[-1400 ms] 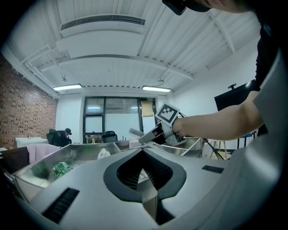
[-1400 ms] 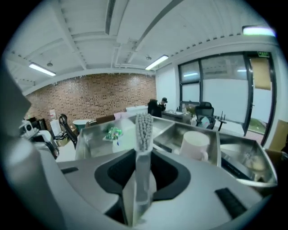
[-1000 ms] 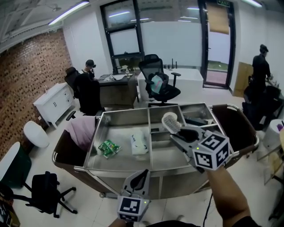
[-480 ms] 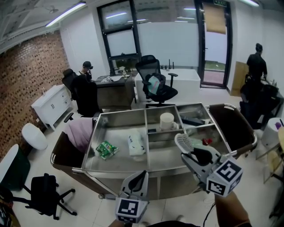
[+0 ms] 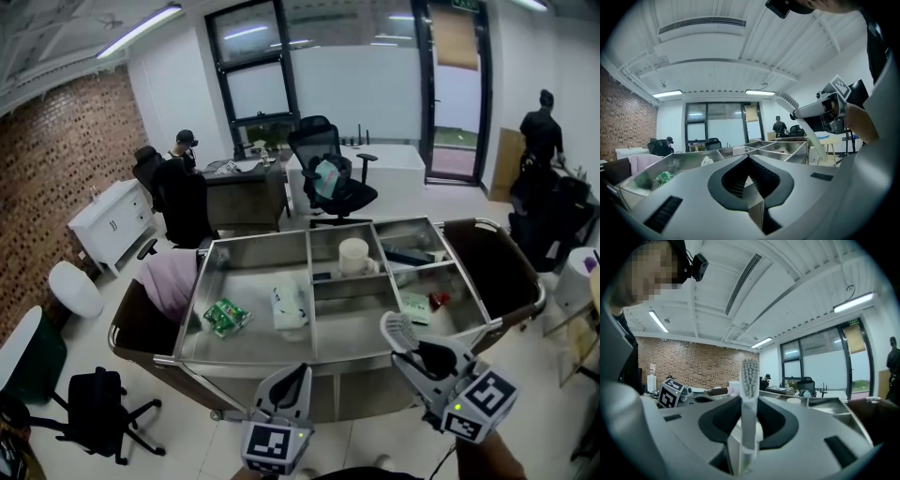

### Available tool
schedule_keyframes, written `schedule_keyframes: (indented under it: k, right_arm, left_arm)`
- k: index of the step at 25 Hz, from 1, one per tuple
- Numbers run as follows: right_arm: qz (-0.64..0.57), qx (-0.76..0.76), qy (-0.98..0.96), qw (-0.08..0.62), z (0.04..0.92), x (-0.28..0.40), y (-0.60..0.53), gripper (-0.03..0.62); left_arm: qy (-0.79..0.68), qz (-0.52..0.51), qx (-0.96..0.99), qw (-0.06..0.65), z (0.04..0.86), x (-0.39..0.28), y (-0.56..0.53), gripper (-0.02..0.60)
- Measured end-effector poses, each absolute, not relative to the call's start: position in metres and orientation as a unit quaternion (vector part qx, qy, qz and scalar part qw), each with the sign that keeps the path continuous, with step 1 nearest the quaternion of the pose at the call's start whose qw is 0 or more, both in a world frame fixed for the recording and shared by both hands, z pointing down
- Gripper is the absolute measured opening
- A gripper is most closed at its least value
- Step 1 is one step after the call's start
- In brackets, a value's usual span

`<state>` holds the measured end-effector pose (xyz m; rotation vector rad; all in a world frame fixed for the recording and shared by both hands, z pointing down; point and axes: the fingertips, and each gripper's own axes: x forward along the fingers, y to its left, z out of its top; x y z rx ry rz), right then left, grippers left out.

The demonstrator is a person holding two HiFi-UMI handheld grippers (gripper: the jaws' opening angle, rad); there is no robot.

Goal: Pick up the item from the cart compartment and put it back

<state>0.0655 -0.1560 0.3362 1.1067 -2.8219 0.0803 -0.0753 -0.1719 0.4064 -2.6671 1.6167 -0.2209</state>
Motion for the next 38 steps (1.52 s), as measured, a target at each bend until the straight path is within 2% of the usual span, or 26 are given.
schedule_keyframes:
  k: [9, 38]
  right_arm:
    - [0.09, 0.377, -0.92, 0.063, 0.398, 0.073, -0.146, 0.129]
    - [0.089, 0.378, -0.919, 0.063, 0.397, 0.076, -0.148, 0.129]
  left_arm:
    - [0.52, -0.068, -0.851, 0.002, 0.407, -0.081, -0.169, 0.0]
    - [0.519, -0.064, -0.852, 0.005, 0.404, -0.074, -0.167, 0.0]
